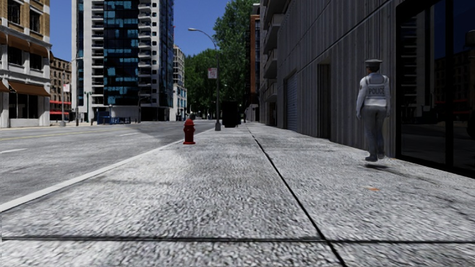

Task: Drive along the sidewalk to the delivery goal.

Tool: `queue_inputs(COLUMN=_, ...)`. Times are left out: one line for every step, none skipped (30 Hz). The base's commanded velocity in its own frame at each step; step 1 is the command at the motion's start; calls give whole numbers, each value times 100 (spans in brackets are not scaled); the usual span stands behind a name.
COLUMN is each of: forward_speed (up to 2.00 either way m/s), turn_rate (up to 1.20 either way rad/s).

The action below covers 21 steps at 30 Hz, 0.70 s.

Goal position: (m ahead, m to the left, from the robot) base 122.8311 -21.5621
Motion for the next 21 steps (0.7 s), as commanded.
queue_inputs(forward_speed=147, turn_rate=0)
queue_inputs(forward_speed=147, turn_rate=0)
queue_inputs(forward_speed=149, turn_rate=0)
queue_inputs(forward_speed=154, turn_rate=0)
queue_inputs(forward_speed=156, turn_rate=0)
queue_inputs(forward_speed=157, turn_rate=0)
queue_inputs(forward_speed=157, turn_rate=0)
queue_inputs(forward_speed=157, turn_rate=0)
queue_inputs(forward_speed=158, turn_rate=0)
queue_inputs(forward_speed=158, turn_rate=0)
queue_inputs(forward_speed=158, turn_rate=0)
queue_inputs(forward_speed=158, turn_rate=0)
queue_inputs(forward_speed=158, turn_rate=0)
queue_inputs(forward_speed=158, turn_rate=0)
queue_inputs(forward_speed=158, turn_rate=0)
queue_inputs(forward_speed=158, turn_rate=0)
queue_inputs(forward_speed=158, turn_rate=0)
queue_inputs(forward_speed=158, turn_rate=0)
queue_inputs(forward_speed=158, turn_rate=0)
queue_inputs(forward_speed=158, turn_rate=0)
queue_inputs(forward_speed=158, turn_rate=0)
